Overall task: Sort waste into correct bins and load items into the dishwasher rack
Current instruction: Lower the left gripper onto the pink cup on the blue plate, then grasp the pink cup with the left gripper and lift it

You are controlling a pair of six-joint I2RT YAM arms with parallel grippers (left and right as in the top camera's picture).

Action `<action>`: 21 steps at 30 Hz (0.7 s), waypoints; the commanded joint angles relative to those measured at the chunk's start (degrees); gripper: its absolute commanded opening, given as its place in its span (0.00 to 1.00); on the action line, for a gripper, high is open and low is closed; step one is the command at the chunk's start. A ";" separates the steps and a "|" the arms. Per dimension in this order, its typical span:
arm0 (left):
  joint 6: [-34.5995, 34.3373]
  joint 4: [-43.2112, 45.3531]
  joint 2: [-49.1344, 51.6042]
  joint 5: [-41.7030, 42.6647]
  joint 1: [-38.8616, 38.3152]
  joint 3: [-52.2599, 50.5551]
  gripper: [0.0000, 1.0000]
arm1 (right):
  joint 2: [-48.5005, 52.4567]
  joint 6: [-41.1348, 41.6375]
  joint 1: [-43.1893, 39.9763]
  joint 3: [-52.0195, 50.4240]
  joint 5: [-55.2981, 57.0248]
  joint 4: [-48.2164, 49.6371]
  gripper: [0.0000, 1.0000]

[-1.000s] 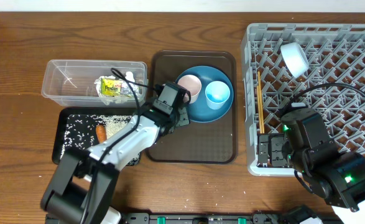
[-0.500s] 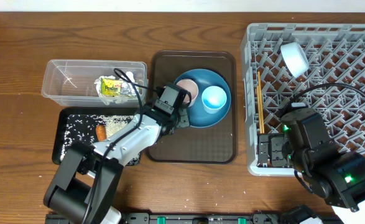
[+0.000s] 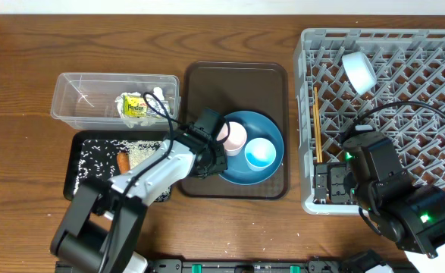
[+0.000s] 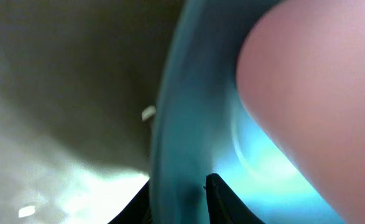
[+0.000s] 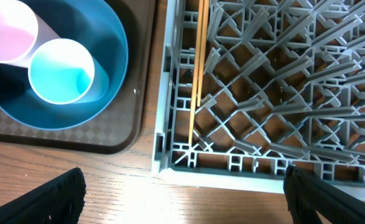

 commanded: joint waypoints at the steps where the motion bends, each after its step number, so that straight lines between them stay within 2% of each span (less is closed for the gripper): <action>1: -0.07 -1.68 -4.66 3.19 -0.17 -0.15 0.26 | -0.20 -0.85 -0.26 -0.04 0.79 0.00 0.99; 4: -0.04 -2.95 -8.00 4.37 -0.17 -0.15 0.41 | -0.20 -0.85 -0.26 -0.04 0.79 0.00 1.00; 11: 0.37 -4.70 -16.96 4.70 -0.17 -0.15 0.57 | -0.20 -0.85 -0.26 -0.04 0.79 0.00 0.99; 12: 0.37 -4.63 -18.32 4.72 -0.17 -0.15 0.63 | -0.20 -0.85 -0.26 -0.04 0.79 0.00 0.99; 13: 0.37 -4.42 -19.39 4.74 -0.17 -0.15 0.74 | -0.20 -0.85 -0.26 -0.04 0.79 0.00 0.99; 14: 0.37 -4.02 -20.24 4.74 -0.17 -0.15 0.90 | -0.20 -0.85 -0.26 -0.04 0.79 0.00 0.99; 15: 0.37 -3.34 -21.00 4.72 -0.17 -0.15 0.98 | -0.20 -0.85 -0.26 -0.04 0.79 0.00 0.99; 20: 0.35 -1.42 -21.66 2.49 -0.17 -0.17 0.99 | -0.20 -0.85 -0.26 -0.04 0.79 0.00 0.99; 21: 0.31 -0.96 -21.53 1.62 -0.17 -0.17 0.87 | -0.20 -0.85 -0.26 -0.04 0.79 0.00 0.99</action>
